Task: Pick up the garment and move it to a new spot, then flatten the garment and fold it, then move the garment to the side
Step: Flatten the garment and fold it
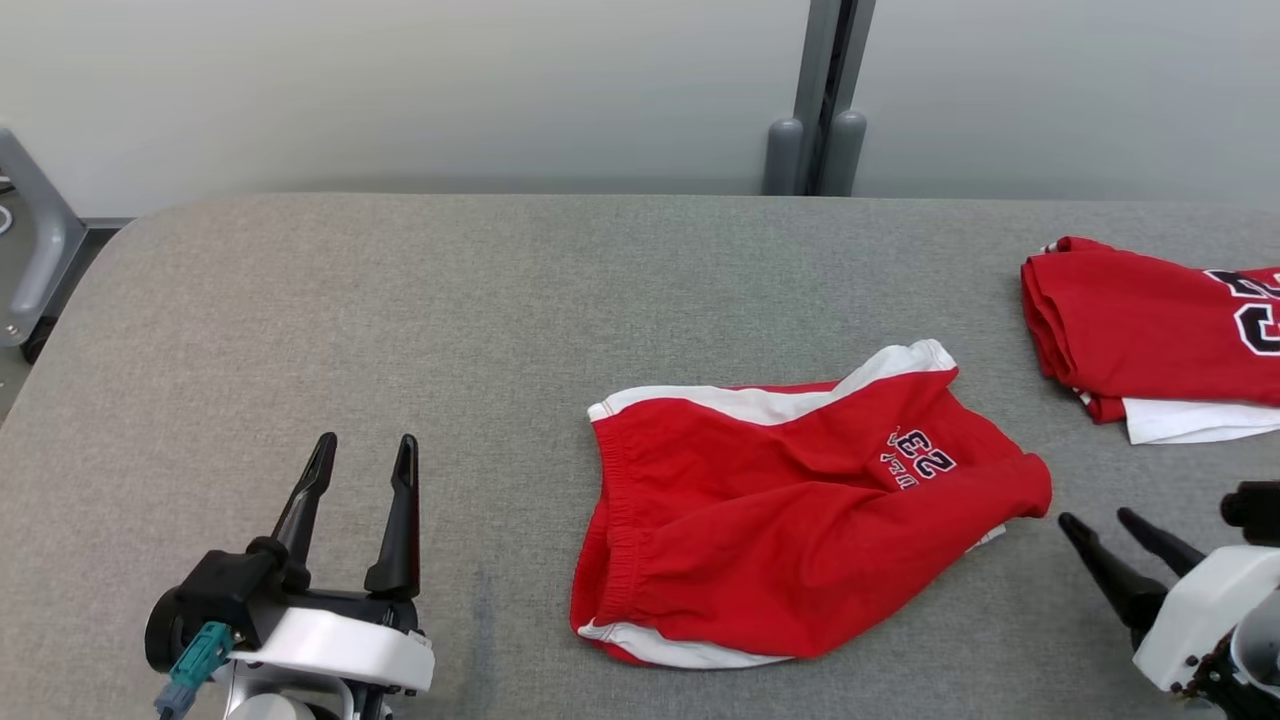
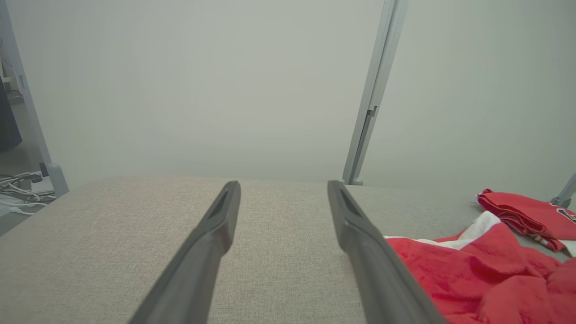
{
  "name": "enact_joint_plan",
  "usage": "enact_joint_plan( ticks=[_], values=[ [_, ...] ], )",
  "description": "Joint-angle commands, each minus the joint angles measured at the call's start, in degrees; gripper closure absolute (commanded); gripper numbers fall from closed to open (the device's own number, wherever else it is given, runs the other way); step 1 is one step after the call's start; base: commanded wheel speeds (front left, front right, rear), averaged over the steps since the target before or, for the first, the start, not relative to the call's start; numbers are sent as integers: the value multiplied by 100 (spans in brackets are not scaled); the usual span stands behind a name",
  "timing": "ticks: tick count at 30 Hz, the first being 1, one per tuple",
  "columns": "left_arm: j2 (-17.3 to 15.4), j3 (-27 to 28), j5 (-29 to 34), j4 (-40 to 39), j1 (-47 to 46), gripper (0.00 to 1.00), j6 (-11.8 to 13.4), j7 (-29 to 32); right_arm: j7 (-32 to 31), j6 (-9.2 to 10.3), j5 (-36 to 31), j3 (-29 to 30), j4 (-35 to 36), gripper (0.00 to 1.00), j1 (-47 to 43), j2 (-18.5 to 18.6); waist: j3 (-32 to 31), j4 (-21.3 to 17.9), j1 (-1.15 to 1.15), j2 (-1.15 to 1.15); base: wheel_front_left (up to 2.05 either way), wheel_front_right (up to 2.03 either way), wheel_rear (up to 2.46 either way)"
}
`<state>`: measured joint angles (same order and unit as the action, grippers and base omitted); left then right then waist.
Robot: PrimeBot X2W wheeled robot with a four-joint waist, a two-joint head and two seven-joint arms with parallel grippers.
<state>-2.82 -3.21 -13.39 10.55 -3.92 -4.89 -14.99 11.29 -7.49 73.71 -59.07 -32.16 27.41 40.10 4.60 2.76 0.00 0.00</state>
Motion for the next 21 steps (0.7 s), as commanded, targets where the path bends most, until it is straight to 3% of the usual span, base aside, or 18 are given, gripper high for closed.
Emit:
enact_joint_plan(
  ticks=[1,6,8,18,21],
  values=[
    [-17,11,38,-57,-4,0,-16,-15,116,-3,-80,109,37,0,-101,38,-31,-37,0,0,0,0,0],
    [-19,-18,47,-181,68,0,-39,-15,377,-3,-409,741,248,0,-450,-69,-90,-132,0,0,0,0,0],
    [-19,-19,45,-214,95,0,-33,-15,401,-3,-741,1273,331,0,-565,-170,-93,-161,0,0,0,0,0],
    [-18,-76,-20,-216,100,0,-72,-15,400,-3,-3273,4596,1734,0,-2064,-1582,29,-228,0,0,0,0,0],
    [-19,-85,-50,-211,132,0,-65,-15,400,-4,-3939,5306,2246,0,-2378,-2084,26,-218,0,0,0,0,0]
  ],
)
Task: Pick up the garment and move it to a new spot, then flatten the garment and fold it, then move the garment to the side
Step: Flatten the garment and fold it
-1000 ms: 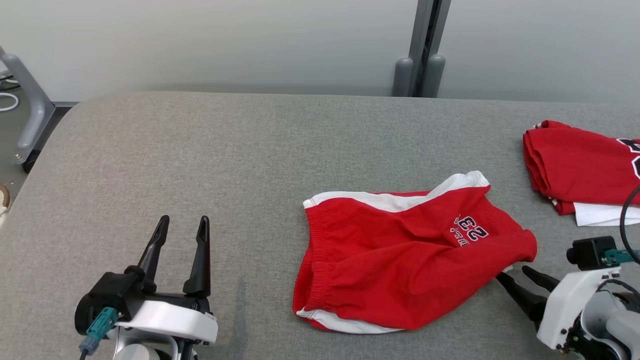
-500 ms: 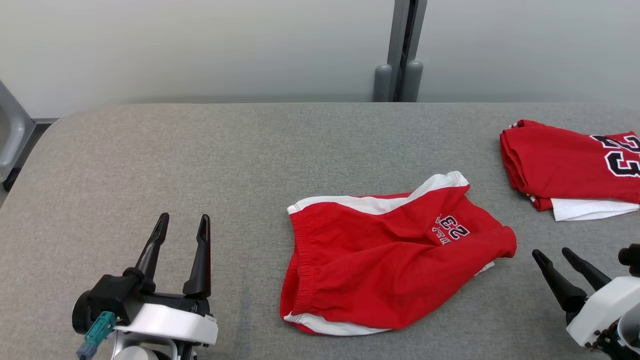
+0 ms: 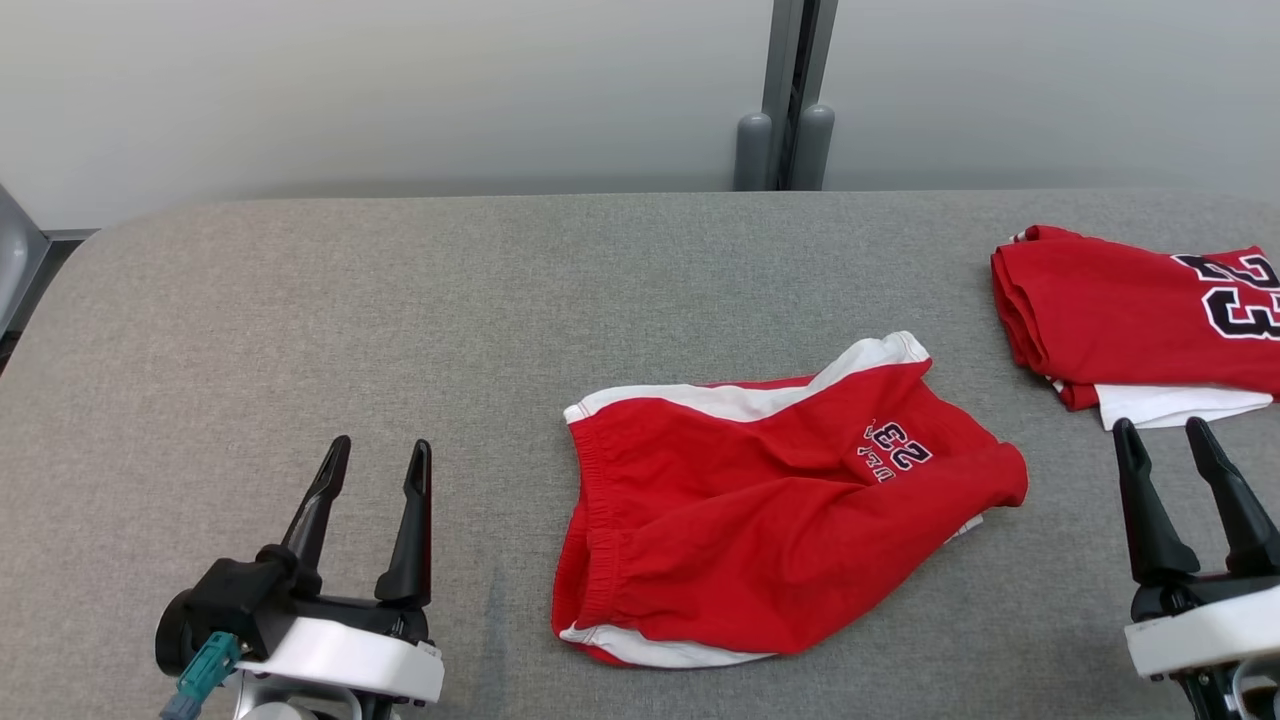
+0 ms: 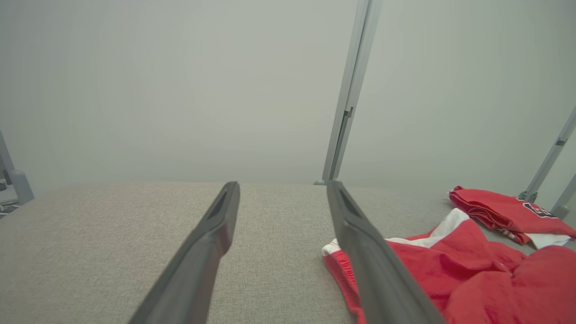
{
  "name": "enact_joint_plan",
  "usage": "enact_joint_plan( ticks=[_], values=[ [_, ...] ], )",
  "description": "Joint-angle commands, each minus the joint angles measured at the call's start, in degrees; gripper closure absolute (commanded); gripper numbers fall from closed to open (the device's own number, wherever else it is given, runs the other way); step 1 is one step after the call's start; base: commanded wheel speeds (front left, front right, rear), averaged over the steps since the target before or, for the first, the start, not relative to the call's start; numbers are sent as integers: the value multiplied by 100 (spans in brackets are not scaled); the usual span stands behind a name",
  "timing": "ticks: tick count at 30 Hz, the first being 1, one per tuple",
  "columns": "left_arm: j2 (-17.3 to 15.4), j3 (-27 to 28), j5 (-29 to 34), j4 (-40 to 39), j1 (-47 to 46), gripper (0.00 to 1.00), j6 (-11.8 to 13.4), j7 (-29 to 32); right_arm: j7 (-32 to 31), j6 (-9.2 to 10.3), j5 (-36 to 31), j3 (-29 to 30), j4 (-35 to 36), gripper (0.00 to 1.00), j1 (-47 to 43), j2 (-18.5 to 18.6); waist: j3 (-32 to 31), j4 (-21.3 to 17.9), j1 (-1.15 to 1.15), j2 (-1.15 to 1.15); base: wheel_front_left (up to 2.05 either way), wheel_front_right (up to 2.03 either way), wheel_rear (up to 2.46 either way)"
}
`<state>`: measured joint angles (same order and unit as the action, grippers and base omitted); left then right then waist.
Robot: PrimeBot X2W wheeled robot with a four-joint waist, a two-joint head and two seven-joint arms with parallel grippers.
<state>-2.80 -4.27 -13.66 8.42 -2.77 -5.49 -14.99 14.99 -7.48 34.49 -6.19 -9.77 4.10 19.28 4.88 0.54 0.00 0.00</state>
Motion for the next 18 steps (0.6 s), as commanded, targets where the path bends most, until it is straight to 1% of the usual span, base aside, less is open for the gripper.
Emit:
enact_joint_plan(
  ticks=[1,4,8,9,12,14,18],
  values=[
    [-21,10,-35,7,29,0,-6,-15,30,-5,-185,174,139,0,-124,-109,-4,9,0,0,0,0,0],
    [-19,-14,-87,17,52,0,8,-15,31,-5,-527,478,398,0,-317,-384,-8,21,0,0,0,0,0],
    [-20,-4,-129,-15,99,0,36,-15,31,-5,-816,710,866,0,-356,-576,2,4,0,0,0,0,0],
    [-20,-4,-129,-15,99,0,36,-15,31,-5,-816,710,866,0,-356,-576,2,4,0,0,0,0,0],
    [-20,25,-147,-66,140,0,46,-15,31,-5,-941,780,1274,0,-348,-742,19,-31,0,0,0,0,0],
    [-22,26,-157,-105,153,0,44,-15,31,-5,-992,751,1381,0,-408,-766,27,-46,0,0,0,0,0],
    [-21,-5,-165,-139,151,0,48,-15,31,-5,-1021,682,1297,0,-480,-748,37,-48,0,0,0,0,0]
  ],
)
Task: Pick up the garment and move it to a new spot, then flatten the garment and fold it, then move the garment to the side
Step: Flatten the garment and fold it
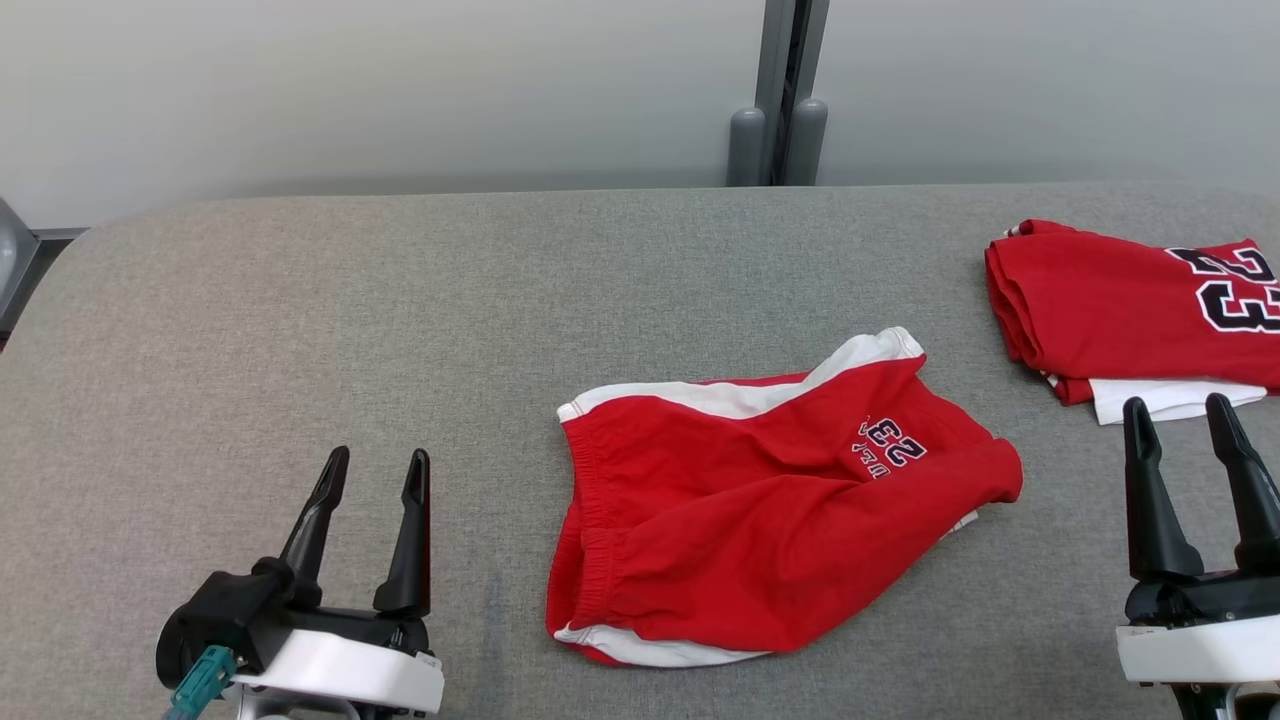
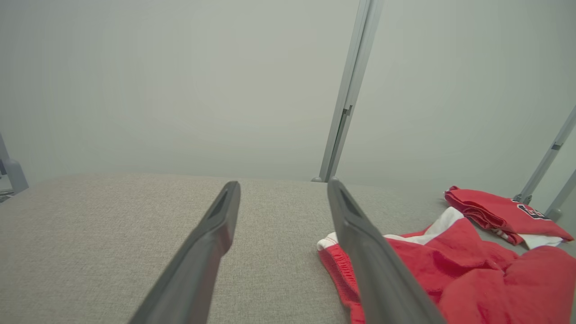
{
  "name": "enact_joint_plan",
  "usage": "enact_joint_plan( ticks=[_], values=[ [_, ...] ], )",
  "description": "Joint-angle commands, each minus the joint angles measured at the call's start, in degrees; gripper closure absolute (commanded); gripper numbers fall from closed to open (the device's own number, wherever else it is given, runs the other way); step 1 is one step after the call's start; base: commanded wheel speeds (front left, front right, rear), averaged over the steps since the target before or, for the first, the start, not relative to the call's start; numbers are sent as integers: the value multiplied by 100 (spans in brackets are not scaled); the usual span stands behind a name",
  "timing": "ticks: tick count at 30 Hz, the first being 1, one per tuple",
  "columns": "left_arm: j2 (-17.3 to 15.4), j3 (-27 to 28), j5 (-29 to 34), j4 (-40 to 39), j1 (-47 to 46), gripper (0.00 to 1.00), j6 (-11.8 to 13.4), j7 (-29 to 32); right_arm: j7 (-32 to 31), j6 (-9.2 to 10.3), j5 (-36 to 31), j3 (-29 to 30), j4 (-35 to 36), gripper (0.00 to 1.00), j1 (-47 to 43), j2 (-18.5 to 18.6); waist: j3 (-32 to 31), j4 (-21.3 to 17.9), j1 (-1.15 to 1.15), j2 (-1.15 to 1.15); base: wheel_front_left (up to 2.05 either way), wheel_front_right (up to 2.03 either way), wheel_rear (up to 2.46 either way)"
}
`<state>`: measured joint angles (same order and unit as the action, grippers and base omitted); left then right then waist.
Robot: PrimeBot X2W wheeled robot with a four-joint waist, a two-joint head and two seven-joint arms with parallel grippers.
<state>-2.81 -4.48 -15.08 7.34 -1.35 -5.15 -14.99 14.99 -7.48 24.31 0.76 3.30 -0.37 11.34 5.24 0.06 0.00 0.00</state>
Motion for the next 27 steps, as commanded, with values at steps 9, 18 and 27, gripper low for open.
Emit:
enact_joint_plan(
  ticks=[9,18,27],
  values=[
    [-19,-50,24,42,-33,0,-28,-15,31,-5,36,-65,-171,0,31,95,-2,-9,0,0,0,0,0],
    [-427,-1087,-72,325,-117,0,-234,101,32,-5,67,-108,-508,0,15,203,-50,31,0,0,0,0,0],
    [-1166,-2486,-1072,175,-229,0,-232,1079,20,-5,328,-506,-1123,0,-22,417,-26,-8,0,0,0,0,0]
  ],
)
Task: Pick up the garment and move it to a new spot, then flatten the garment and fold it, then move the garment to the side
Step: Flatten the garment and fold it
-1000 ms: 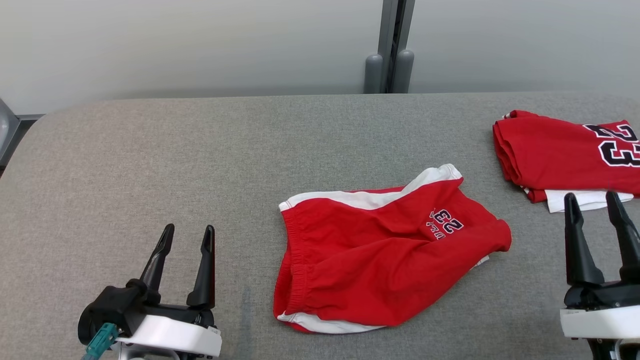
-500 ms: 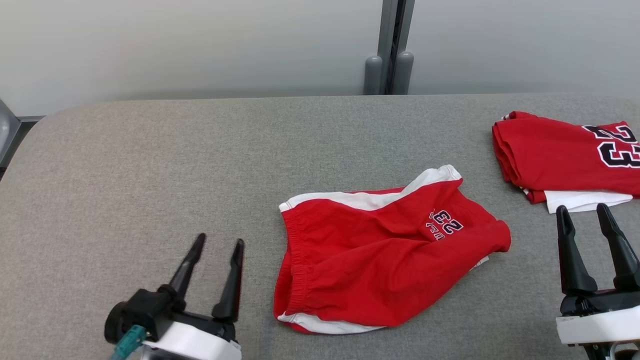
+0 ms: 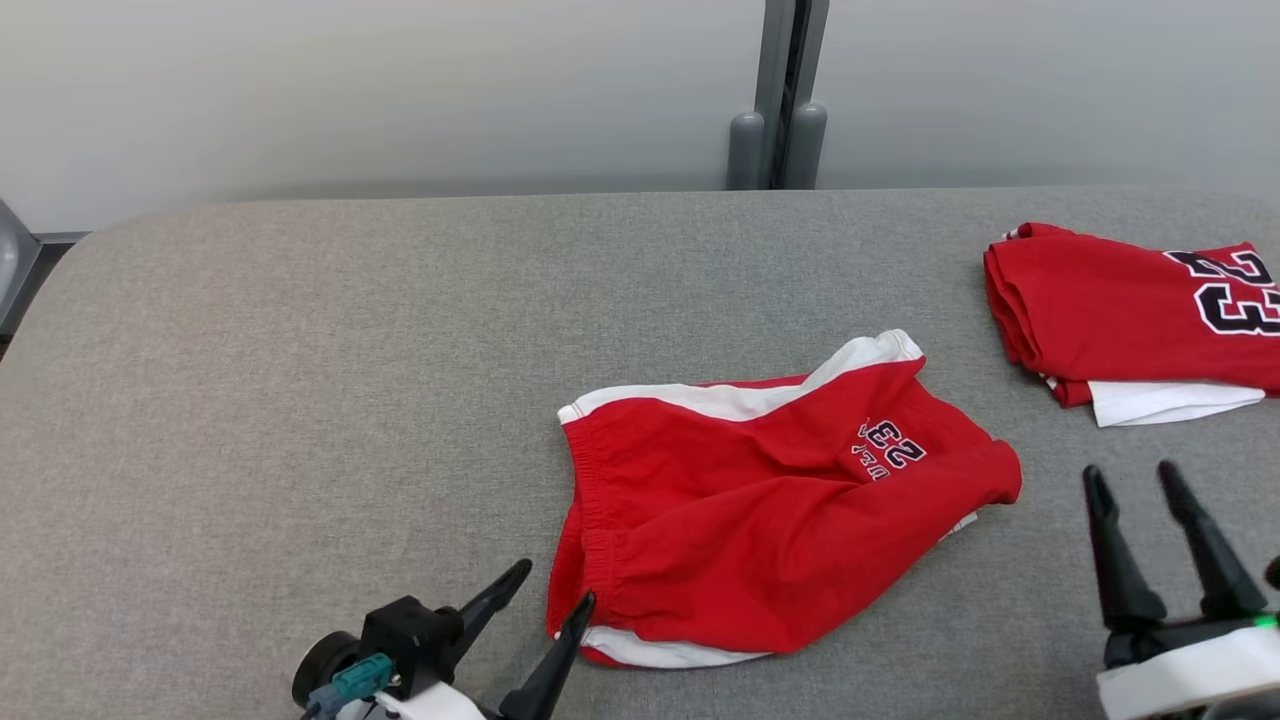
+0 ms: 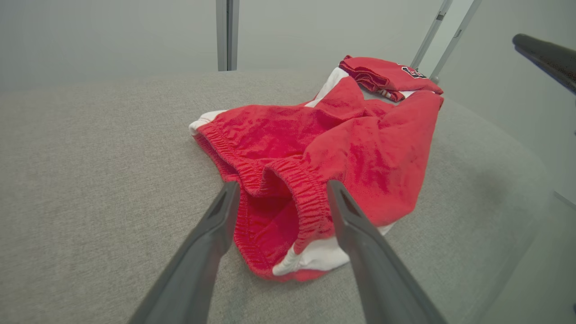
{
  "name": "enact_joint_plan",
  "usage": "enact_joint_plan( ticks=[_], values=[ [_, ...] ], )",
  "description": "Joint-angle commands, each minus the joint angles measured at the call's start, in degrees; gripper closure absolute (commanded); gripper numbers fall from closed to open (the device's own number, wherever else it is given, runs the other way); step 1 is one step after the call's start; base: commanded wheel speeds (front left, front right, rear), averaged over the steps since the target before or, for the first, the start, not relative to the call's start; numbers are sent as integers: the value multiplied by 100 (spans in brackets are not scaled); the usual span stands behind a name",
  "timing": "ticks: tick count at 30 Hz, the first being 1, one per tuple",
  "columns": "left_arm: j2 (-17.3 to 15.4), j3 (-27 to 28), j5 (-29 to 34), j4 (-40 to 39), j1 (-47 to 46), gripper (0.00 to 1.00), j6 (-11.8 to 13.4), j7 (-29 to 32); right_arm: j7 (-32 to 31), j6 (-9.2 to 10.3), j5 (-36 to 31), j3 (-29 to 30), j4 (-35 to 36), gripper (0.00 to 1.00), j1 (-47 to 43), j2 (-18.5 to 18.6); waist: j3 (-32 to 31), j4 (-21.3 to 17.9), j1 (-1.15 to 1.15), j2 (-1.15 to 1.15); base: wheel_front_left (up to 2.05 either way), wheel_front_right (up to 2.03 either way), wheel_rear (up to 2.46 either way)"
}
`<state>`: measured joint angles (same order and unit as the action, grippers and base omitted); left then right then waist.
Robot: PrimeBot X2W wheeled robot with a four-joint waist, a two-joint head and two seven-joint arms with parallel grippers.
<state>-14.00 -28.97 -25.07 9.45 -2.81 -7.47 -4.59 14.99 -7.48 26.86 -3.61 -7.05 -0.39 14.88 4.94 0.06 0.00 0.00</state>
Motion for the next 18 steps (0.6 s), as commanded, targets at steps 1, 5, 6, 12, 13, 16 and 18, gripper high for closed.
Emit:
enact_joint_plan(
  ticks=[1,5,6,12,13,16,18],
  values=[
    [-125,-108,-164,-47,-107,0,-2,98,-57,-5,136,-195,-202,0,-34,131,6,-17,0,0,0,0,0],
    [-336,-354,-527,-35,-116,0,-2,379,-419,-5,452,-743,-567,0,58,443,28,-73,0,0,0,0,0],
    [-393,-428,-586,-29,-115,0,-3,473,-518,-5,538,-855,-640,0,105,518,40,-84,0,0,0,0,0],
    [-502,-553,-812,35,-190,0,-3,760,-747,-5,849,-1362,-928,0,399,726,122,-114,0,0,0,0,0],
    [-516,-593,-839,50,-184,0,-3,809,-789,-5,892,-1442,-993,0,472,746,137,-119,0,0,0,0,0],
    [-575,-623,-779,49,-320,0,-3,814,-907,-5,994,-1675,-1202,0,780,795,204,-130,0,0,0,0,0],
    [-558,-654,-766,47,-361,0,-3,805,-967,-5,1053,-1853,-1367,0,978,811,255,-113,0,0,0,0,0]
  ],
)
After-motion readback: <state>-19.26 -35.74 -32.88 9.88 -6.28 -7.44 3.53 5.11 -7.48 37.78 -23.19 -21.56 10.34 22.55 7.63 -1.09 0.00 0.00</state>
